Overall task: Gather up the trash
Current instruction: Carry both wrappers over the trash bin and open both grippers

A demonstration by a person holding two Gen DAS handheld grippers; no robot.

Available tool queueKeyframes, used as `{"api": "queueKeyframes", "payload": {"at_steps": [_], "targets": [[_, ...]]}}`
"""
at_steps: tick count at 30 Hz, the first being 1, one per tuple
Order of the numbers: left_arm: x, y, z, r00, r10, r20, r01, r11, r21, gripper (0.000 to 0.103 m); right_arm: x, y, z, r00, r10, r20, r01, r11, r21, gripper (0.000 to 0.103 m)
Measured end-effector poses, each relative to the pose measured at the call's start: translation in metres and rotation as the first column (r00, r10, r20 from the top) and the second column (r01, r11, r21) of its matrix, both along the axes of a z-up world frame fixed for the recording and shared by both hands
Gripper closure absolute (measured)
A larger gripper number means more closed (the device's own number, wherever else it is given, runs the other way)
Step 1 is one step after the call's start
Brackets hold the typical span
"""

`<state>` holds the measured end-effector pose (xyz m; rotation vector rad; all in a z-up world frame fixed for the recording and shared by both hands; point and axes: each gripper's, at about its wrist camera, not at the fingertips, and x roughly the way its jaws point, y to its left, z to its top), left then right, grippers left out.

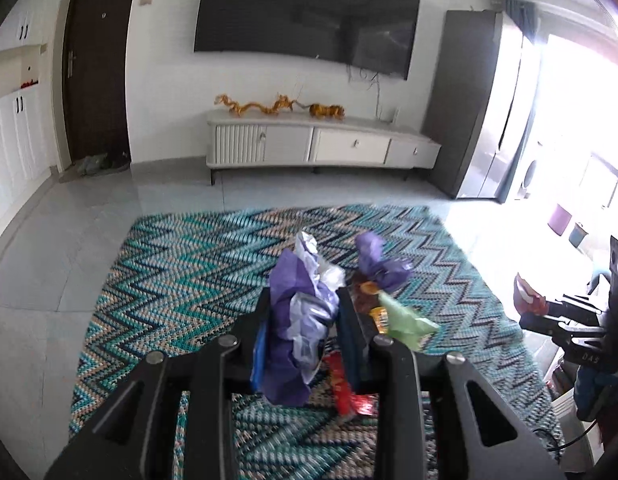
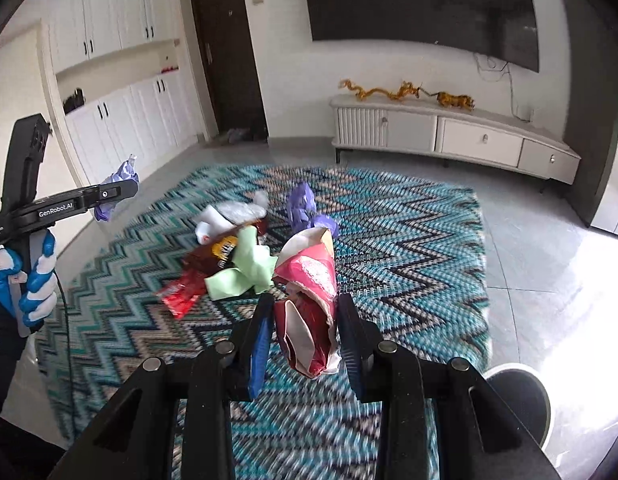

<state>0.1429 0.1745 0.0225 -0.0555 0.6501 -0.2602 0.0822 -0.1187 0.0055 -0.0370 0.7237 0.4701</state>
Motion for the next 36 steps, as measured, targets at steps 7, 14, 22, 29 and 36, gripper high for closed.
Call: {"api": "queueKeyframes", "payload": {"at_steps": [7, 14, 22, 29, 36], "targets": [[-0.04, -0.03, 0.043, 0.994, -0.064, 0.086, 0.064, 0.998, 0.001, 0.075, -0.049, -0.026, 0.026, 0.996, -0.052, 0.068, 0.049, 0.997, 0.052, 0.073], [-0.059, -0.096, 0.075, 0.975, -0.177, 0.136, 0.176, 0.984, 0.019, 0.075, -0.079, -0.07, 0.037, 0.985, -0.13, 0.114, 0.119, 0.987, 0.105, 0.073], [-0.043, -0.208, 0.077, 0.937, -0.336, 0.094, 0.333, 0.942, 0.049, 0.075, -0.082, -0.139, 0.018, 0.962, -0.257, 0.088, 0.238, 0.954, 0.181, 0.073], [-0.008, -0.311, 0.055, 0.893, -0.451, 0.004, 0.45, 0.891, 0.054, 0.075, -0.069, -0.214, -0.023, 0.91, -0.414, -0.016, 0.407, 0.884, 0.229, 0.073], [0.031, -0.397, -0.006, 0.843, -0.52, -0.138, 0.528, 0.849, 0.03, 0.074, -0.044, -0.279, -0.068, 0.841, -0.526, -0.127, 0.541, 0.808, 0.236, 0.072]]}}
